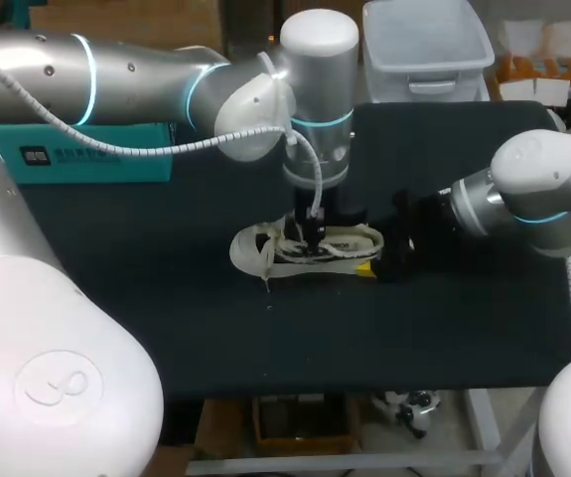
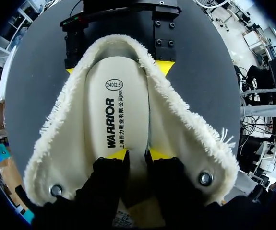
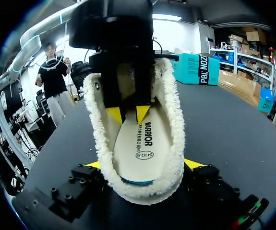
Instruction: Open the shoe tongue, take the insole out of the shoe, put the insole back into the shoe, and pack the shoe into the shoebox
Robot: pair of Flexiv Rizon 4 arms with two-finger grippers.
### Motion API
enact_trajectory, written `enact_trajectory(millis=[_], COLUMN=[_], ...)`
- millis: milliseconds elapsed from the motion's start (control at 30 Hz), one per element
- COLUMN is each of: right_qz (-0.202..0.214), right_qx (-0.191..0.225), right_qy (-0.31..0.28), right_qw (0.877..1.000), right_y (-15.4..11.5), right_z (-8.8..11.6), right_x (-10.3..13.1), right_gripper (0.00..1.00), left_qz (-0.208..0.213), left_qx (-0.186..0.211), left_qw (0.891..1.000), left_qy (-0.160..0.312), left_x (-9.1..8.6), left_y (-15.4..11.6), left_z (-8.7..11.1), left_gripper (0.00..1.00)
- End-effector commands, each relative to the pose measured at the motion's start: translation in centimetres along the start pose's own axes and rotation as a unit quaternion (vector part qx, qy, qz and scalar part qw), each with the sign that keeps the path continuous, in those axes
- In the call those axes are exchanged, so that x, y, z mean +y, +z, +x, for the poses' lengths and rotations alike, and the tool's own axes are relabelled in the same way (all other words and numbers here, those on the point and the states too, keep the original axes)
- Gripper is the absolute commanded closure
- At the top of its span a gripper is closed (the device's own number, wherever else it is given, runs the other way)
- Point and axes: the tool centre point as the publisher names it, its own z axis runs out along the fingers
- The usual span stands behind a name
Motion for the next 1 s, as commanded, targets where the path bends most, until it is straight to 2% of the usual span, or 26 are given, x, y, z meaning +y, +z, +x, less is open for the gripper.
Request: enact_trajectory(millis=[33, 267, 633, 1000], right_qz=[-0.002, -0.002, -0.002, -0.002], right_qx=[0.0, 0.0, 0.0, 0.0], right_qy=[0.0, 0.0, 0.0, 0.0], right_qw=[1.0, 1.0, 1.0, 1.0], right_y=[0.4, 0.4, 0.4, 0.4], right_z=[-0.1, -0.1, -0.1, -0.1], right_x=[-0.9, -0.9, -0.9, -0.9], right_gripper=[1.0, 1.0, 1.0, 1.0], left_qz=[0.004, 0.003, -0.013, -0.011], left_qx=[-0.033, -0.062, -0.138, -0.166], left_qw=[0.999, 0.998, 0.99, 0.986], left_qy=[-0.003, -0.003, -0.008, -0.018], left_x=[-0.2, 0.0, -0.7, -0.9], left_y=[6.3, 7.4, 8.3, 8.6], left_z=[0.7, -0.1, -2.8, -5.5], left_gripper=[0.71, 0.7, 0.7, 0.69])
